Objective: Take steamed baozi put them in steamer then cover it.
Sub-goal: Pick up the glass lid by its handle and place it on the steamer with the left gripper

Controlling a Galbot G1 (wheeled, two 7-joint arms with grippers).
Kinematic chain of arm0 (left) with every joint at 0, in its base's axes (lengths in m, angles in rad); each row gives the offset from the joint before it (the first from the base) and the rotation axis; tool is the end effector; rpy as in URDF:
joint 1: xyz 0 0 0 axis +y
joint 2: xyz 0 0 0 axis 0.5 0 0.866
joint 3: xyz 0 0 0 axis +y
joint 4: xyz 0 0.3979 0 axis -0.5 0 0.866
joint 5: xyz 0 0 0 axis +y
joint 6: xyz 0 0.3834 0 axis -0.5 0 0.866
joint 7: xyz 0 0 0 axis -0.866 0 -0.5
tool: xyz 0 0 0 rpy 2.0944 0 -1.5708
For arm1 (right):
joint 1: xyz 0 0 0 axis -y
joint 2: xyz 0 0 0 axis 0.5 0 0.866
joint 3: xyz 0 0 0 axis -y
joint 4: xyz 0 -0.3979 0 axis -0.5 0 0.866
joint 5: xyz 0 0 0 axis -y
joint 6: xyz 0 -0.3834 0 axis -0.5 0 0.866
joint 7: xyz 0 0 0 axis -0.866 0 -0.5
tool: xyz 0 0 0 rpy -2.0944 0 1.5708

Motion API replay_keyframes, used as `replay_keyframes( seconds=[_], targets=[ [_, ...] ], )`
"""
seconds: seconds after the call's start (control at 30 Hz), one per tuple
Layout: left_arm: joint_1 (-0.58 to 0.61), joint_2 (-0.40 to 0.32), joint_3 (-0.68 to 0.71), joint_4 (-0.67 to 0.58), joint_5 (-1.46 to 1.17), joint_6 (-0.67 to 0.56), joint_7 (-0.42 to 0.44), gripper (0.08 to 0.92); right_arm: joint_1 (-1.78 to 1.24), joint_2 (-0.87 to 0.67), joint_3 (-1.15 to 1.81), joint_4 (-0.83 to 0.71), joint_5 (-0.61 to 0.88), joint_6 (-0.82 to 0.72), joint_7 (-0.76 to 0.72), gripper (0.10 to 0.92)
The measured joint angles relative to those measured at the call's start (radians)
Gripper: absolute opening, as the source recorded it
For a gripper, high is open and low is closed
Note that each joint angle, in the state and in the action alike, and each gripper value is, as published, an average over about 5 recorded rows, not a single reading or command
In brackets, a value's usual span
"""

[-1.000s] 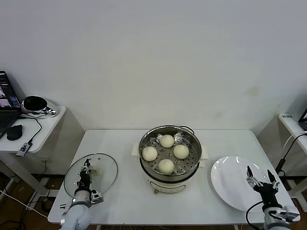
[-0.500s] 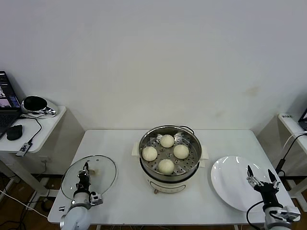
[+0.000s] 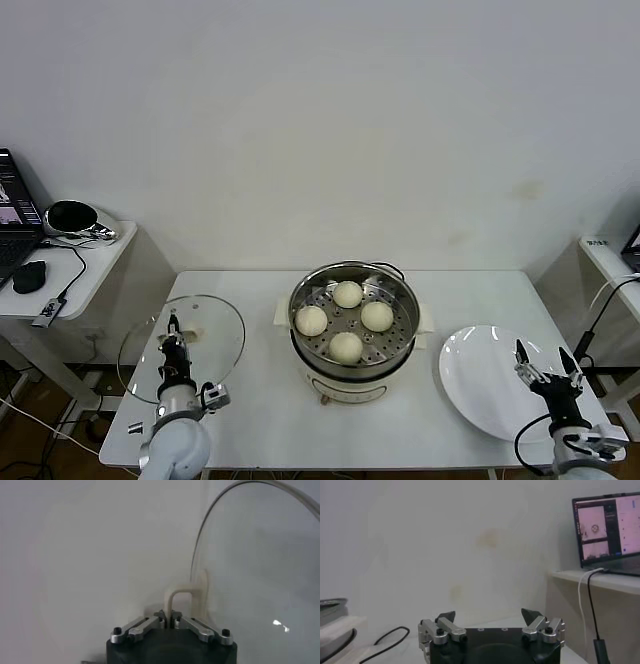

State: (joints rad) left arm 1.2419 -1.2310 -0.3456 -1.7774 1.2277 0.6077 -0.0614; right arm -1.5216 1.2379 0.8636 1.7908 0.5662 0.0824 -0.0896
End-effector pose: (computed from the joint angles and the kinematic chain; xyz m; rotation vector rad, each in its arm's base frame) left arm 0.2998 0.0438 -0.3885 0.3727 -2.0262 -1.9990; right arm 0.1967 -0.2206 -0.3890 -0.2552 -3.0851 -0.1990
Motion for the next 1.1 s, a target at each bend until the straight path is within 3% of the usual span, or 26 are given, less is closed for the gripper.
replay_keyframes(
  seconds=[0.4,0.8,1.1],
  targets=[
    [-0.043,-0.137,0.01,-0.154,0.177,0.113,0.165,0.133,-0.004,0.003,-0.01,-0.008,-0.034,-0.014,0.001,0.823],
    [-0.158,-0.262,0.142,-0.137,0.305,0.129,0.28,0.133,-0.004,0.038,-0.028,-0.025,-0.079,-0.017,0.004,0.823],
    [-0.252,-0.325,0.305,-0.102,0.277,0.129,0.304,0.133,0.016,0.057,-0.046,-0.054,-0.088,-0.023,0.007,0.823]
  ],
)
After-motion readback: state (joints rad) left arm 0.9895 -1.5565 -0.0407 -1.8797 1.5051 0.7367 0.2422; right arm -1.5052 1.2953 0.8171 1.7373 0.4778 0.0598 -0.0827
